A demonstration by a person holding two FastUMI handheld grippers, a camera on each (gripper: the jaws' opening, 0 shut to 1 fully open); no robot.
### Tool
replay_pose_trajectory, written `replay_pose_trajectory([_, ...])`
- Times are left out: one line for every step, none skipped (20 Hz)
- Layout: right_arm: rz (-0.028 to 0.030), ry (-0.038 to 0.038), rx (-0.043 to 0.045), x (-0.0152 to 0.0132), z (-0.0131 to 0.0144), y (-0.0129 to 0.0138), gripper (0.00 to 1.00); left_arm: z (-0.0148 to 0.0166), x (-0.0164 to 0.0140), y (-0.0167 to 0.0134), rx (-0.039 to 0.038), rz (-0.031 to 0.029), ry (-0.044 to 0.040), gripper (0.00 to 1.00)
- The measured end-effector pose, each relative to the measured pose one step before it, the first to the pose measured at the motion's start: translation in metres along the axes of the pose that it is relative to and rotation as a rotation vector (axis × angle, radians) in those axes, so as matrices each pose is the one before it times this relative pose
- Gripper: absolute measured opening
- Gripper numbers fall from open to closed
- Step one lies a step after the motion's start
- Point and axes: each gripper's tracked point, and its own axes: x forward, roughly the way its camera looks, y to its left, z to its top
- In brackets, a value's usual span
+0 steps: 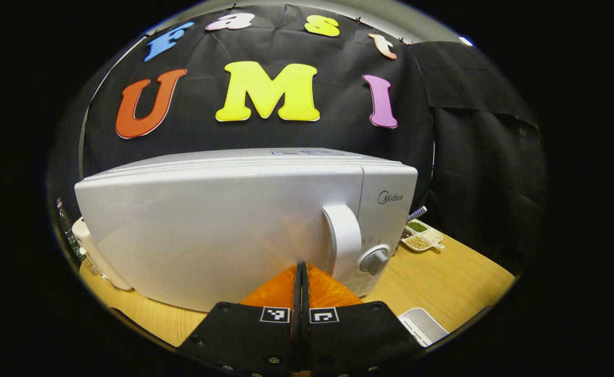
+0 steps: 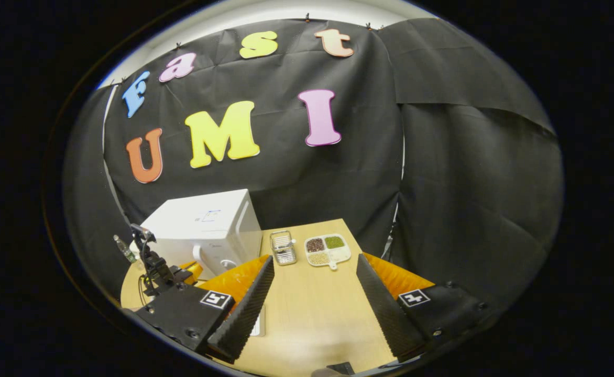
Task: Open the microwave oven with the left hand, put the food in, and close the microwave oven.
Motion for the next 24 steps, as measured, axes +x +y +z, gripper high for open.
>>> replay_pose_trajectory([0.00035, -0.00177, 0.00208, -0.00067, -0.00059, -0.00065, 0.91, 0.00190, -0.00030, 0.00200, -0.00028, 0.00126, -0.00388, 0.00])
replay_pose_trajectory([0.00069, -0.00099, 0.00277, -0.00084, -0.00033, -0.00019, 1.00, 0.00087, -0.00342, 0.00087, -0.00396, 0.00460, 0.00020, 0.00])
replay_pose_trajectory([0.00021, 0.00438, -0.00045, -0.00017, -0.00223, 0.00017, 0.91, -0.00048, -0.00549, 0.00264, -0.00302, 0.00770, 0.00491, 0.00])
replay_pose_trajectory([0.00226, -0.00021, -0.00135, -0.00104, -0.00163, 0.00038, 0.91, -0.00012, -0.00740, 0.00322, -0.00396, 0.01175, 0.00041, 0.00])
replay_pose_trajectory([0.00162, -0.00130, -0.00118, -0.00091, -0.00028, 0.00098, 1.00, 0.00067, -0.00624, 0.00361, -0.00366, 0.01162, -0.00513, 0.00])
replay_pose_trajectory([0.00244, -0.00362, 0.00114, -0.00147, -0.00034, 0.00147, 1.00, 0.00020, -0.00700, 0.00506, -0.00062, 0.01790, -0.00255, 0.00])
replay_pose_trajectory([0.00383, -0.00303, 0.00311, -0.00115, -0.00054, 0.00171, 1.00, -0.00258, -0.00676, 0.00277, -0.00104, 0.00665, 0.00567, 0.00])
replay_pose_trajectory([0.00050, -0.00089, 0.00227, -0.00133, -0.00095, 0.00171, 1.00, -0.00388, -0.00513, 0.00274, -0.00077, 0.00929, 0.00772, 0.00])
replay_pose_trajectory([0.00100, -0.00480, 0.00510, -0.00138, -0.00176, 0.00187, 0.91, -0.00284, -0.00414, 0.00022, -0.00822, -0.00848, 0.01351, 0.06])
replay_pose_trajectory([0.00779, -0.00223, 0.00235, -0.00293, -0.00084, 0.00424, 1.00, -0.00570, -0.00542, 0.00172, -0.00516, 0.01056, 0.01759, 0.35])
replay_pose_trajectory([0.00587, -0.00213, -0.00107, -0.00252, -0.00203, 0.00509, 1.00, -0.00147, -0.00598, 0.00454, -0.00059, 0.01439, 0.00409, 0.64])
replay_pose_trajectory([0.00496, 0.00065, -0.00599, -0.00335, -0.00287, 0.00336, 1.00, 0.00073, -0.00700, 0.00208, 0.00182, 0.00627, -0.00994, 0.93])
replay_pose_trajectory([0.00668, 0.00071, -0.00683, -0.00283, -0.00247, 0.00355, 1.00, 0.00083, -0.00801, -0.00053, -0.00038, 0.00067, -0.00413, 0.94])
replay_pose_trajectory([0.00605, -0.00349, -0.00666, -0.00409, -0.00193, 0.00413, 0.90, 0.00068, -0.00919, 0.00141, 0.00373, 0.00528, -0.00671, 0.82])
replay_pose_trajectory([0.00113, 0.00021, -0.00753, -0.00314, -0.00214, 0.00278, 1.00, 0.00172, -0.00885, 0.00194, 0.00381, 0.00865, 0.00012, 0.94])
replay_pose_trajectory([0.00674, -0.00121, -0.00279, -0.00334, -0.00196, 0.00448, 0.91, 0.00360, -0.00932, 0.00029, -0.00071, -0.00111, -0.00397, 0.94])
replay_pose_trajectory([0.00763, -0.00466, -0.00245, -0.00390, -0.00084, 0.00611, 1.00, 0.00461, -0.01003, -0.00150, 0.00050, 0.00012, -0.01007, 0.94])
replay_pose_trajectory([0.00776, -0.00447, -0.00481, -0.00379, -0.00125, 0.00592, 1.00, 0.00684, -0.01071, -0.00150, 0.00100, -0.00824, -0.00550, 0.93])
replay_pose_trajectory([0.00984, -0.00465, -0.00431, -0.00321, -0.00088, 0.00650, 1.00, 0.00793, -0.01324, -0.00044, -0.01309, -0.00460, -0.00955, 0.93])
replay_pose_trajectory([0.01107, -0.00785, -0.00435, -0.00265, 0.00035, 0.00716, 1.00, 0.01095, -0.01412, -0.00273, -0.02411, -0.01277, -0.01155, 0.94])
replay_pose_trajectory([0.01195, -0.00816, -0.00268, -0.00442, -0.00003, 0.00716, 1.00, 0.01270, -0.01395, -0.00027, -0.02054, -0.00348, -0.01741, 0.94])
replay_pose_trajectory([0.00905, -0.01160, -0.00011, -0.00305, 0.00159, 0.00658, 1.00, 0.01437, -0.01471, 0.00169, -0.00999, 0.00343, -0.01991, 0.93])
replay_pose_trajectory([0.00944, -0.01269, 0.00193, -0.00358, 0.00235, 0.00641, 1.00, 0.01065, -0.01402, 0.00500, 0.00571, 0.01775, -0.00679, 0.93])
replay_pose_trajectory([0.01401, -0.01666, 0.00254, -0.00252, 0.00330, 0.00697, 1.00, 0.01044, -0.01558, 0.00935, 0.00971, 0.01968, -0.01152, 0.93])
